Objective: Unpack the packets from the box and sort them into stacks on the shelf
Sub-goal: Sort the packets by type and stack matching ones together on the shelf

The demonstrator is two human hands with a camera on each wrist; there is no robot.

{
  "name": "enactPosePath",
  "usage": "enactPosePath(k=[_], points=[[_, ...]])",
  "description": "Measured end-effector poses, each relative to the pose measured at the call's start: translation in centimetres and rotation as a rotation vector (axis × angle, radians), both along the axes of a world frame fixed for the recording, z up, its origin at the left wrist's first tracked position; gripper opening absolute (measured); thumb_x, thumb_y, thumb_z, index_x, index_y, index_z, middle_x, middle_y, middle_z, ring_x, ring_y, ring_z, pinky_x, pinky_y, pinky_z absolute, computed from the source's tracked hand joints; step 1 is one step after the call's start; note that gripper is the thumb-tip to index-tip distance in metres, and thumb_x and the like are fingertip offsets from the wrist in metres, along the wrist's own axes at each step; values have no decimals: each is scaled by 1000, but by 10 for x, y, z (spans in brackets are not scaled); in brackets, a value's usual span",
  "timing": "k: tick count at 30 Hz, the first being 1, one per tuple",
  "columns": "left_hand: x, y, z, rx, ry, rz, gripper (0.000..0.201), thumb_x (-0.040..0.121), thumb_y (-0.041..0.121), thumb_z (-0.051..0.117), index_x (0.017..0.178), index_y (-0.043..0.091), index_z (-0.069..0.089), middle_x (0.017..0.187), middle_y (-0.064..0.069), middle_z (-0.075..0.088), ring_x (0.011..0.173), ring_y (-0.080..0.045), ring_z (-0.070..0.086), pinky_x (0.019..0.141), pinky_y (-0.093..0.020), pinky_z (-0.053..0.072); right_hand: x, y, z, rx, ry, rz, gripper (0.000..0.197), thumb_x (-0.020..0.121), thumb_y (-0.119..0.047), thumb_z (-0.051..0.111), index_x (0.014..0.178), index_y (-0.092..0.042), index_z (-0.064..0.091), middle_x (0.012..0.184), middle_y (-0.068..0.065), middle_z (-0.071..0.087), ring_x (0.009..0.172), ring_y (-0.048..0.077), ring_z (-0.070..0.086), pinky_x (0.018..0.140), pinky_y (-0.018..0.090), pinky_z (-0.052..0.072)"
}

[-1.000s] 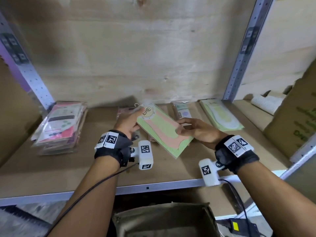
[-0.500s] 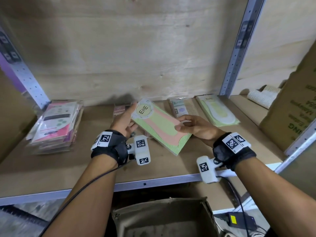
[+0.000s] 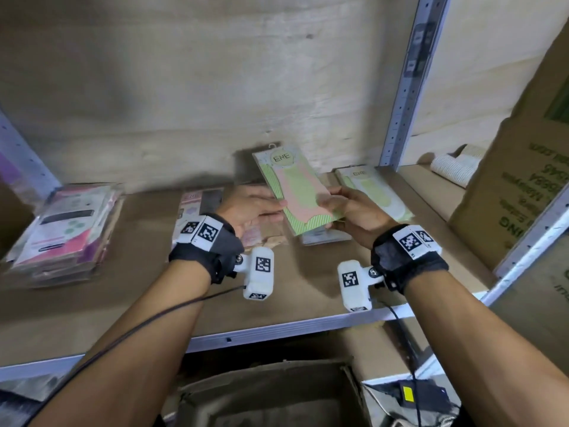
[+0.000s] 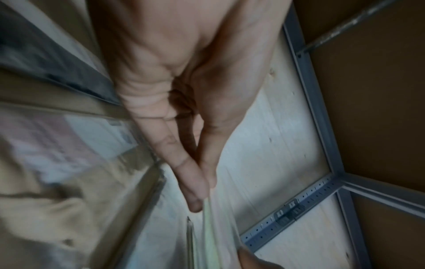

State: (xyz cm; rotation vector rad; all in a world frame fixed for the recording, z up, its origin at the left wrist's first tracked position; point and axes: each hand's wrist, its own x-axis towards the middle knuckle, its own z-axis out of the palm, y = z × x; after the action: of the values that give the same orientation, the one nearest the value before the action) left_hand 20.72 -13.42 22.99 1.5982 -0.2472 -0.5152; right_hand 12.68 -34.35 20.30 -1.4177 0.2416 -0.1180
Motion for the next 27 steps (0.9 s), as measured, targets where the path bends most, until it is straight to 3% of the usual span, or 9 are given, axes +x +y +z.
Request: enactPosePath(k=[3,6,8,10,12,14,18,24,27], points=[[10,-34,13,20,-37,-47,26,88,-3,70,114,-6,67,104,-15,76,77,-16,76,67,-20,61,3,-27,9,31,-14,-49,22,85,-12,73,103,-11,59,97,6,70,83,18,67,56,26,53],[17,-75,19,58,-40,-92,31,93,-5,64,123,-12,61,116,-22,70,87,-24,73,69,-20,62,3,-59,13,-81,-23,-126,37,79,-21,80,109,-7,64,96,6,74,85,21,71,62,29,56],[18,-100,19,29,14,-127,25,96,-12,55,120,-18,56,110,-29,66,86,-29,74,80,-25,60,2,-80,12,-212,3,-194,42,80,-21,81,115,-6,64,102,11,72,90,24,71,66,30,57],[18,-125,17,-11,87,-156,13,96,-19,46,101,-14,58,92,-27,61,74,-29,73,97,-38,54,2,-99,9,-321,45,-272,37,83,-12,78,116,-5,63,100,9,67,85,23,68,62,29,59],[16,-147,13,24,86,-132,11,93,-21,50,98,-15,57,94,-32,61,92,-41,67,87,-43,58,2,-115,5,-439,119,-350,43,81,-8,76,121,-6,60,104,9,64,90,24,66,71,36,61],[14,-166,6,91,32,-116,21,88,-19,60,109,-20,57,109,-37,64,107,-46,65,69,-35,64,0,-128,1,-593,198,-425,45,77,-13,79,117,-11,60,107,7,65,100,26,64,85,42,57],[18,-191,-15,264,-118,-82,16,87,-11,66,102,-7,64,115,-29,69,102,-37,72,82,-43,63,-5,-139,-4,-710,284,-468,37,75,-19,80,106,-17,60,108,6,66,104,26,61,89,34,51],[21,-204,-26,368,-197,-37,34,80,-7,73,112,-14,64,108,-25,71,94,-32,74,78,-42,64,-6,-137,-9,-755,372,-435,19,78,-18,78,82,-21,59,109,10,67,98,26,60,83,31,49],[19,-207,-25,403,-232,-30,38,79,-6,75,115,-13,63,108,-25,71,92,-32,74,76,-43,64,-6,-138,-10,-760,397,-444,21,79,-20,78,95,-13,67,110,11,66,96,26,59,80,30,47]])
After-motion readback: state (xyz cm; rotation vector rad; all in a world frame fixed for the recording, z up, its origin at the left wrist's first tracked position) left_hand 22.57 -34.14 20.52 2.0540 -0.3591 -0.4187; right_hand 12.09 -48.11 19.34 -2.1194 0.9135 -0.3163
